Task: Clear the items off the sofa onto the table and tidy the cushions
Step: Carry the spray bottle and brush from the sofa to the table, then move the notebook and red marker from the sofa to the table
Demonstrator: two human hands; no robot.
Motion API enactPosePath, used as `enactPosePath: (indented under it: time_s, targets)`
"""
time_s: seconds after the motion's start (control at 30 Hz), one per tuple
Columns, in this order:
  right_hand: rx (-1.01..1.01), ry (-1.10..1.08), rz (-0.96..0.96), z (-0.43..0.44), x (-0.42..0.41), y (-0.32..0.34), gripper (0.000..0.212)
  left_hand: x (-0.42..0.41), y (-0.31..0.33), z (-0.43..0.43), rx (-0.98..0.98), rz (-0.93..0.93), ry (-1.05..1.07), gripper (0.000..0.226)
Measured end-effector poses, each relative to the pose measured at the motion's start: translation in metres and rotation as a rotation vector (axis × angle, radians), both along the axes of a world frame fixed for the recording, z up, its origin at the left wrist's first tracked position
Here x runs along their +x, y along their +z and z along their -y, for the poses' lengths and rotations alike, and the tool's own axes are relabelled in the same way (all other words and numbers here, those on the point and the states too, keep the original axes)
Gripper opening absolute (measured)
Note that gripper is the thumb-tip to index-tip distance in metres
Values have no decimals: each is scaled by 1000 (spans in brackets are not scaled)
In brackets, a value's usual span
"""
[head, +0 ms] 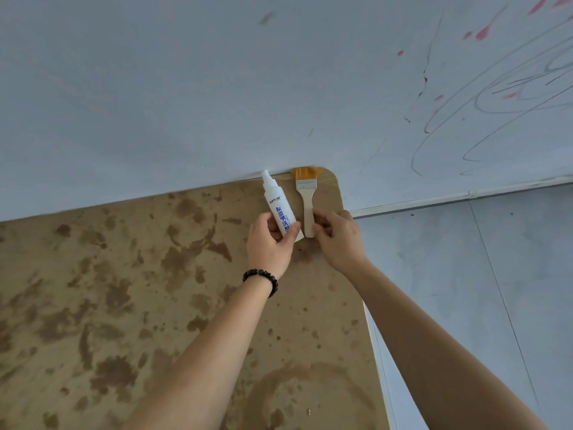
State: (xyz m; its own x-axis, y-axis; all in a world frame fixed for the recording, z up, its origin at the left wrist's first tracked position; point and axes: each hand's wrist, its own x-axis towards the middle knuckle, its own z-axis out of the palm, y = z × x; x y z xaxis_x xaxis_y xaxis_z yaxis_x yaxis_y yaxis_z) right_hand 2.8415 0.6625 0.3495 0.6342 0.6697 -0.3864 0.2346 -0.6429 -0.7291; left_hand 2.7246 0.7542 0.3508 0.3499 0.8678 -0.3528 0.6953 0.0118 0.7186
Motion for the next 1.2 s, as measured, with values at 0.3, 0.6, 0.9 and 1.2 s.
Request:
enactPosePath:
  time_s: [0.3,0.6,0.9,1.2]
  targets:
    - [-68,57,-22,16,-22,50,33,-33,27,-7,-103,-33,-70,67]
    - [93,-82,171,107,-145,154,44,-191,167,70,223,256,-133,53]
    - [143,56,308,223,-284,195,55,-400,198,159,234,239,91,60]
    - [303,477,199,223,-312,203,52,-481,233,275,423,148,661,52]
